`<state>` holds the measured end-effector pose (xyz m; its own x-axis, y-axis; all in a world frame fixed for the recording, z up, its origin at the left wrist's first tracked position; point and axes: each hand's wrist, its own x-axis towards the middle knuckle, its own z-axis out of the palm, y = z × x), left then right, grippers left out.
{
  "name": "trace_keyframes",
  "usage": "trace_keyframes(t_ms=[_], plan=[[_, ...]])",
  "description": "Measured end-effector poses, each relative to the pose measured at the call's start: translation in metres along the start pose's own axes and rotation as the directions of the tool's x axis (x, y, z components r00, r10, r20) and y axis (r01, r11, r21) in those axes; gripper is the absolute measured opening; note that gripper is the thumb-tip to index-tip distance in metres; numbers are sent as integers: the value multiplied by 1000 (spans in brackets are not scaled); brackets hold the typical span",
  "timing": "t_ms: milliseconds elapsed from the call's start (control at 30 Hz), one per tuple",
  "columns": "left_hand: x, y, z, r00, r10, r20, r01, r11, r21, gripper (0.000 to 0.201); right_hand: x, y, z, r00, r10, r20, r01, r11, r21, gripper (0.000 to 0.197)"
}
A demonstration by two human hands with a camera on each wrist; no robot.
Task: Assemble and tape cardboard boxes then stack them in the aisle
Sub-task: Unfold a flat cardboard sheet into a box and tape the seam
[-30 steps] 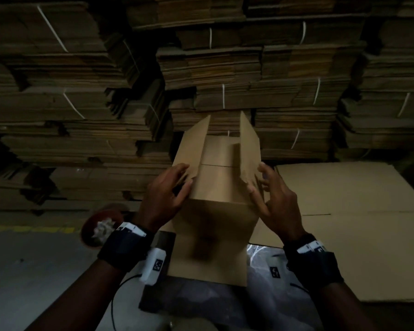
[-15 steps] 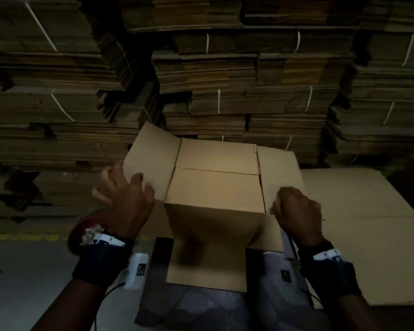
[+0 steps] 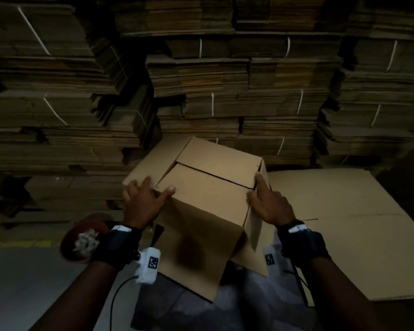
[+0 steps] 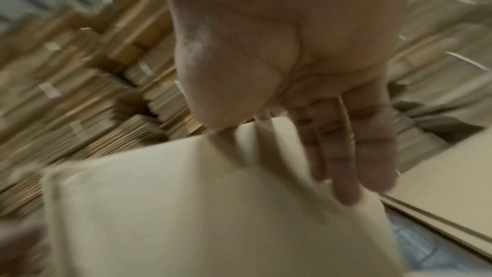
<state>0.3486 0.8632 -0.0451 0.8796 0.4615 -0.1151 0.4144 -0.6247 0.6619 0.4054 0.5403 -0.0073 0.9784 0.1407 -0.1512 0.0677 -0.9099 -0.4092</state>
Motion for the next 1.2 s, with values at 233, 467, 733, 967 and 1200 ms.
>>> trace_keyframes(t_ms=[233, 467, 733, 967, 1200], plan=[[49, 24, 4, 985, 71, -155, -104, 971, -216, 37, -48, 12, 43, 968, -216, -124, 233, 963, 139, 57], [63, 55, 3, 912, 398, 95, -384, 913, -139, 27, -71, 1, 70, 846, -481, -231, 408, 862, -300, 51], [-10, 89, 20, 601, 551, 580, -776, 577, 256, 78, -66, -21, 43, 859, -481, -176, 429, 864, -265, 47], [-11, 92, 3, 632, 549, 547, -760, 576, 300, 87, -36, -16, -2, 903, -408, -136, 405, 913, -52, 47], [-12, 82, 3, 624, 470, 624, -743, 605, 288, 92, -6, -28, 0, 896, -441, -49, 444, 894, 60, 45]])
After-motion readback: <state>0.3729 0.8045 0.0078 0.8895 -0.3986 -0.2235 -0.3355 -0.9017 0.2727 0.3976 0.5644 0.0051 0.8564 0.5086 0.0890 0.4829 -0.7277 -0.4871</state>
